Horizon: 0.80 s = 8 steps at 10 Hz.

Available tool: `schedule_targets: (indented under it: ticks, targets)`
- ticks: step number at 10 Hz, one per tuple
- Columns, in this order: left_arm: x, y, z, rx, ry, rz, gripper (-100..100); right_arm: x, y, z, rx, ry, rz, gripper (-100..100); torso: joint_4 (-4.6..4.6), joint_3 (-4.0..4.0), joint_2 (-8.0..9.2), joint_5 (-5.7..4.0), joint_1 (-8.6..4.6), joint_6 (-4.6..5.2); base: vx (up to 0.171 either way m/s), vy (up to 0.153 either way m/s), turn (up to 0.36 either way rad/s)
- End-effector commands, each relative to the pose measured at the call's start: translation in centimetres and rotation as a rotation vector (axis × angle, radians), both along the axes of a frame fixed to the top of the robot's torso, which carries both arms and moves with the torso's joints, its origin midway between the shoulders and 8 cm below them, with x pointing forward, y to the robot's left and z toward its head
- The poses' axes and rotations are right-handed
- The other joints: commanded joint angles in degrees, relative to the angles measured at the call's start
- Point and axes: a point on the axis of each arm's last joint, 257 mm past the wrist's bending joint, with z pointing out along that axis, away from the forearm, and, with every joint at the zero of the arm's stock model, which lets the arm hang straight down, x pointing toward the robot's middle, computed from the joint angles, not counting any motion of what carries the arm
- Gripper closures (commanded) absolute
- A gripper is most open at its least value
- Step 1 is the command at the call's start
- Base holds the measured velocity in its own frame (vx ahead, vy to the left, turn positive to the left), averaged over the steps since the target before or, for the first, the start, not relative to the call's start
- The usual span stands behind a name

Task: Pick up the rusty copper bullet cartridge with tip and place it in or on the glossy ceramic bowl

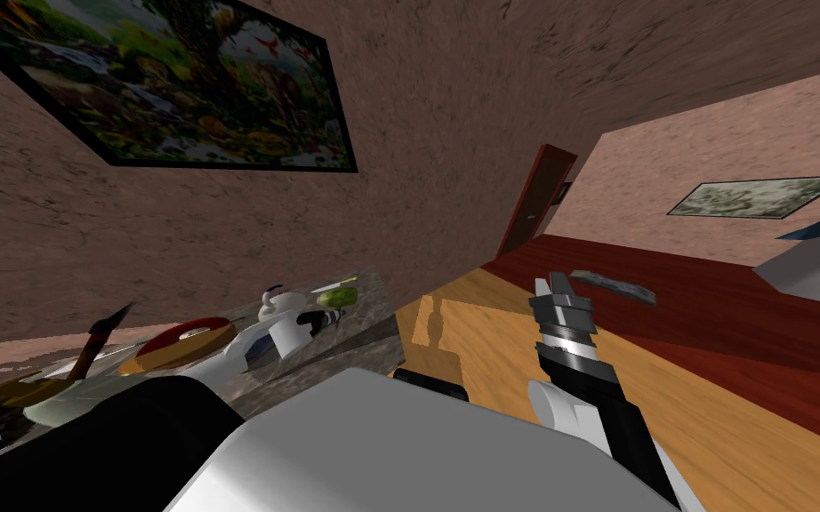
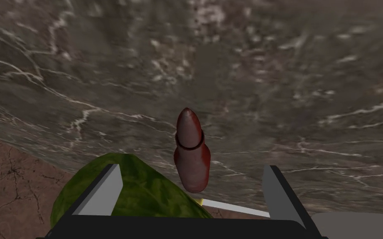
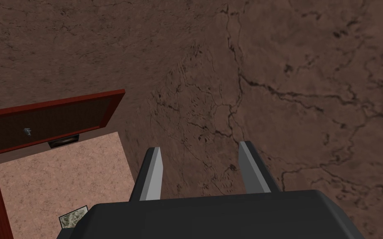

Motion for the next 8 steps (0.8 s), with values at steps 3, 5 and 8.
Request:
schedule_targets:
  ticks: [3,5,8]
  targets:
    - [-0.5,0.8,0.0,0.023,0.029,0.003,0,0.0,0.0,0.0,0.0,0.0,0.0,0,0.01,0.03,0.06,0.01,0.06,-0.02,0.014,-0.017,-0.027]
    - [-0.9,1.6,-1.3,0.022,0.028,0.02,-100,0.0,0.0,0.0,0.0,0.0,0.0,0,0.02,0.05,0.09,0.04,0.16,0.0,0.021,0.014,-0.086]
    - [-1.0,1.6,-1.4,0.022,0.028,0.022,100,0.0,0.0,0.0,0.0,0.0,0.0,0,0.02,0.05,0.08,0.05,0.18,-0.02,0.012,0.011,-0.019]
